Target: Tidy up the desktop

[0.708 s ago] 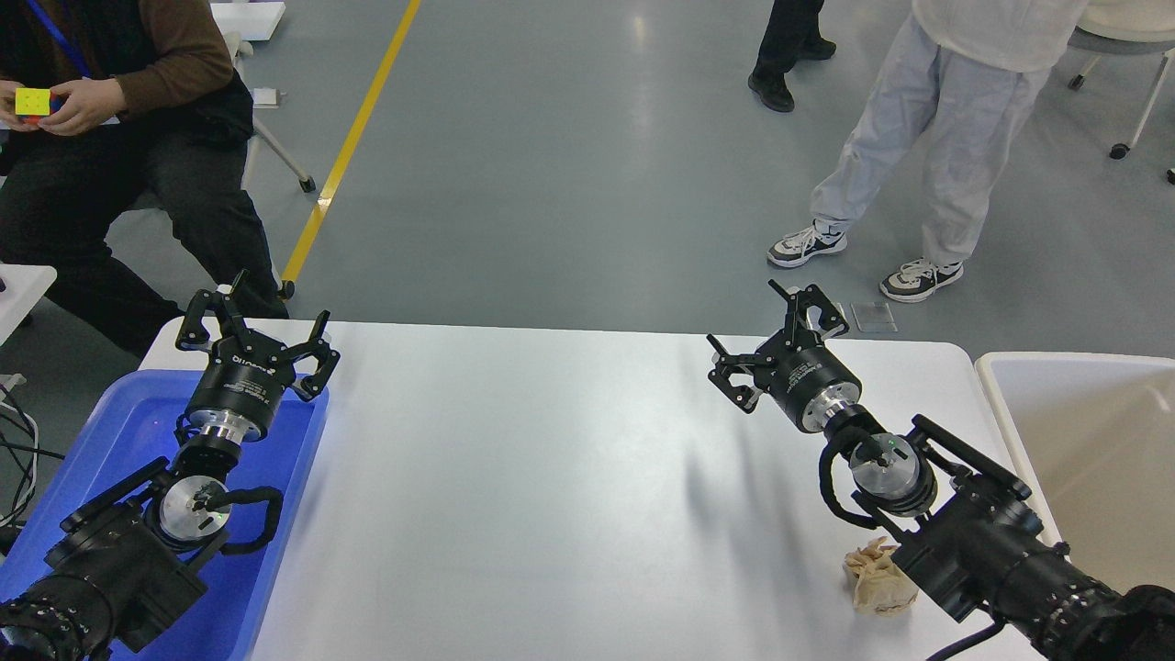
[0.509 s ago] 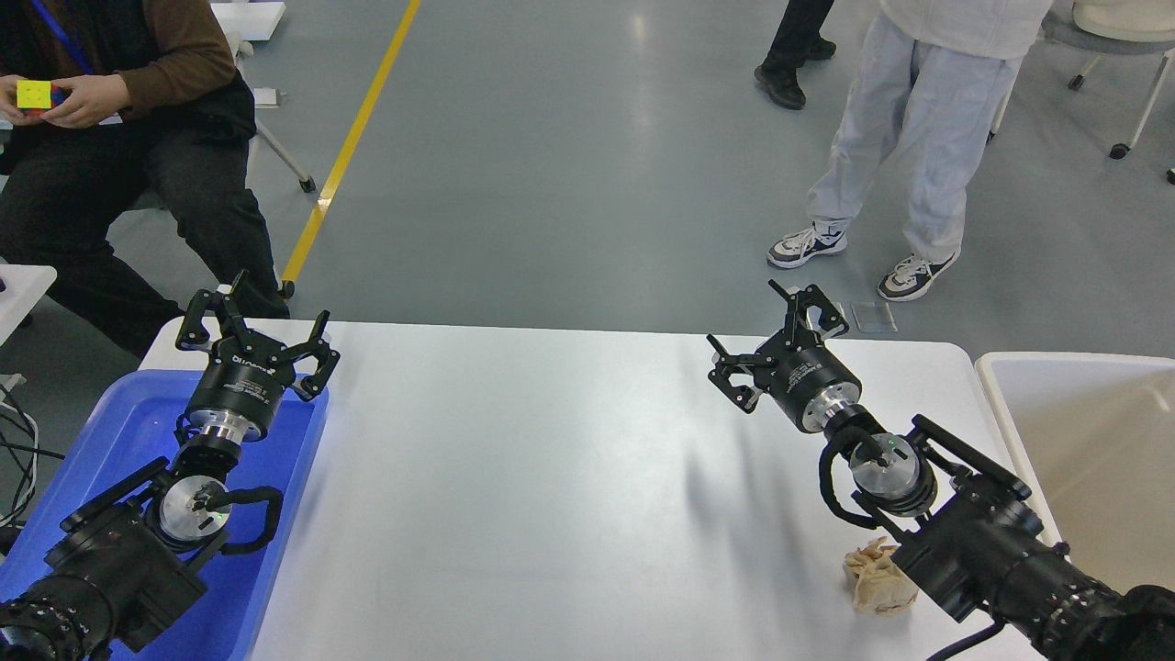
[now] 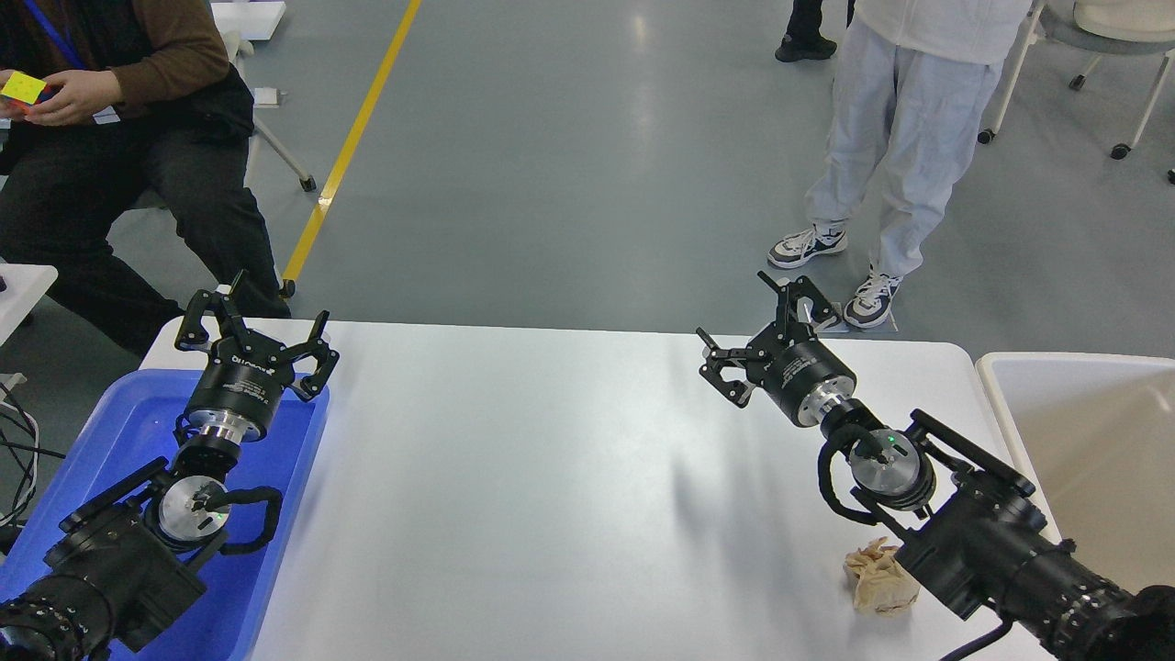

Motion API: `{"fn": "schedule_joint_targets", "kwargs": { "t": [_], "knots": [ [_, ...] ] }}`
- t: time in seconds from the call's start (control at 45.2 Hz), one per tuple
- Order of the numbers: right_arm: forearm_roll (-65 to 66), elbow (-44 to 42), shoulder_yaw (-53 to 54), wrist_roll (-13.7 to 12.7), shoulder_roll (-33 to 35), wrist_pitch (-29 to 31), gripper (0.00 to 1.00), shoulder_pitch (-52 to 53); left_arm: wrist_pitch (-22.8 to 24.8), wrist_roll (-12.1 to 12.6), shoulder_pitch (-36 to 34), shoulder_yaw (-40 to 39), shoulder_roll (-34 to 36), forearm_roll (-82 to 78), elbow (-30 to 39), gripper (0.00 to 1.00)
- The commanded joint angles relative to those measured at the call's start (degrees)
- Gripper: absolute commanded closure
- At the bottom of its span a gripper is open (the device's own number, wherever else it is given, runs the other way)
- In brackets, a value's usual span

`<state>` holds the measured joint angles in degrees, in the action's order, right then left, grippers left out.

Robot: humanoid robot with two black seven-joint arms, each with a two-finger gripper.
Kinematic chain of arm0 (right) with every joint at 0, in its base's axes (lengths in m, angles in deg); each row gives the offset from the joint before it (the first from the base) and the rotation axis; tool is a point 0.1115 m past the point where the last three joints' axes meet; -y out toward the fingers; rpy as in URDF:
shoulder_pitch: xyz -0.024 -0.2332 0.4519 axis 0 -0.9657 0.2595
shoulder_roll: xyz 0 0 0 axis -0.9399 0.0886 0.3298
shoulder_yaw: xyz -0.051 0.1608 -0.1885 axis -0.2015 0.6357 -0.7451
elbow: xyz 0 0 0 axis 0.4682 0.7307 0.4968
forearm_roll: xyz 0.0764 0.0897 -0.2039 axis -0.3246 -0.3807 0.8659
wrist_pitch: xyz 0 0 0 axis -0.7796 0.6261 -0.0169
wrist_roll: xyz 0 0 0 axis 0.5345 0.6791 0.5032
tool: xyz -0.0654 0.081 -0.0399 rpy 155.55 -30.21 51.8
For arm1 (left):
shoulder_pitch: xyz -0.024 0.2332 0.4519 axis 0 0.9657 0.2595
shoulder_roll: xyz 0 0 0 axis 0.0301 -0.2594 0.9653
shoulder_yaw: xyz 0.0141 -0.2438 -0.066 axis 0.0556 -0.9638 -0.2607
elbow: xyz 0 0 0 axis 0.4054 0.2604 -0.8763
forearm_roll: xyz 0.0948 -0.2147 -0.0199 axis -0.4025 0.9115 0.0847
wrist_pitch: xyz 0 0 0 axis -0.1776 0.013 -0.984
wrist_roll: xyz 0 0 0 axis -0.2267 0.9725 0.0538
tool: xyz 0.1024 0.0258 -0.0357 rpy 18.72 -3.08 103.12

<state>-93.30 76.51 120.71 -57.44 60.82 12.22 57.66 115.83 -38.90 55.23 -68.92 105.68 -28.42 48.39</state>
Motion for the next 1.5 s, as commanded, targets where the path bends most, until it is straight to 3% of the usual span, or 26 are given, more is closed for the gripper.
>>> {"fn": "schedule_joint_targets", "kwargs": {
  "t": [0.0, 0.442, 0.619, 0.885, 1.15, 1.482],
  "knots": [
    [4.0, 10.2, -1.0, 0.0, 6.5, 0.2, 0.00, -0.2, 0.0, 0.0, 0.0, 0.0, 0.0, 0.0, 0.0, 0.00],
    [17.6, 39.4, -6.1, -0.6, 33.0, 1.7, 0.00, 0.4, 0.0, 0.0, 0.0, 0.0, 0.0, 0.0, 0.0, 0.00],
    [26.8, 46.6, -10.6, -0.8, 42.9, 3.5, 0.00, 2.1, 0.0, 0.0, 0.0, 0.0, 0.0, 0.0, 0.0, 0.00],
    [53.7, 46.8, -28.7, 0.0, 49.8, 3.5, 0.00, 10.6, 0.0, 0.0, -0.1, 0.0, 0.0, 0.0, 0.0, 0.00],
    [82.1, 43.2, -43.5, 0.8, 50.9, -0.2, 0.00, 11.3, 0.1, 0.1, -0.1, 0.0, 0.0, 0.0, 0.0, 0.00],
    [93.1, 35.7, -47.3, 1.2, 47.9, -4.6, 0.00, 9.8, 0.1, 0.0, -0.1, 0.0, 0.0, 0.1, 0.0, 0.00]
  ]
}}
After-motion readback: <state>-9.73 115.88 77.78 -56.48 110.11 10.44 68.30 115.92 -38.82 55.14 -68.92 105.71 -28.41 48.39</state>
